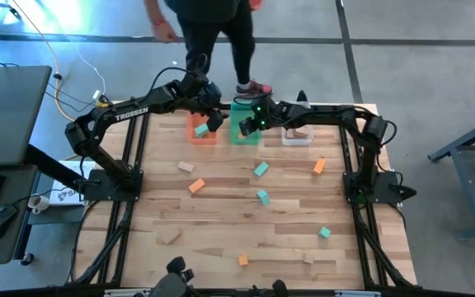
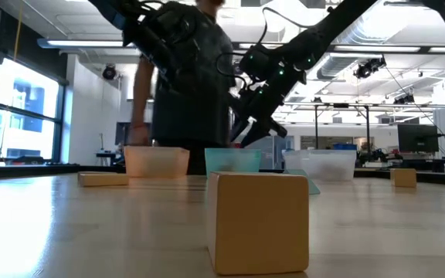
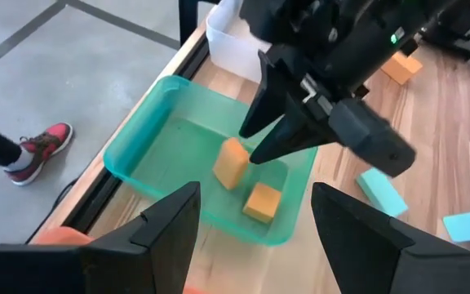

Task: Sort & place blocks by color
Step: Put the light blue block into the orange bin

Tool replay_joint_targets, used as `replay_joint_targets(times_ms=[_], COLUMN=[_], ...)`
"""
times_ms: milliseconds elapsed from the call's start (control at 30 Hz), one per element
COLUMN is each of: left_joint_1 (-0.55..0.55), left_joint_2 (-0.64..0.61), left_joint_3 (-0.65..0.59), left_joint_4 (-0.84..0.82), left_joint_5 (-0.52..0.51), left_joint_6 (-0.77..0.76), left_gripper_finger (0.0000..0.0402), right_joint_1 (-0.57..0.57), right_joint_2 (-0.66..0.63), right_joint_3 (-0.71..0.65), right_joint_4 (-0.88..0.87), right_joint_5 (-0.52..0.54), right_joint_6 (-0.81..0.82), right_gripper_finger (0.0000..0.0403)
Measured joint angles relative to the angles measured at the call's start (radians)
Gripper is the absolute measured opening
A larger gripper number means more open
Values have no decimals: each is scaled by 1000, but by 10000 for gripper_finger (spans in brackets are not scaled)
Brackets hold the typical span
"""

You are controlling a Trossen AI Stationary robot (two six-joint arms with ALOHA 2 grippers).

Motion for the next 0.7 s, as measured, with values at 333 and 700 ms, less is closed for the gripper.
replay_joint_targets(times_ms=[333, 700], left_joint_1=[1, -1], left_joint_2=[-70, -138], left_joint_3=[0, 0], left_joint_4=[-143, -371], left_joint_5=[-77, -124], left_joint_6=[72, 82], left_gripper_finger=[222, 222], right_joint_1=[11, 41], right_joint_2=[-77, -174], right_joint_3=[0, 0], right_joint_4=[-5, -7], right_joint_5=[8, 16], right_joint_6=[33, 30], right_gripper_finger=[157, 147])
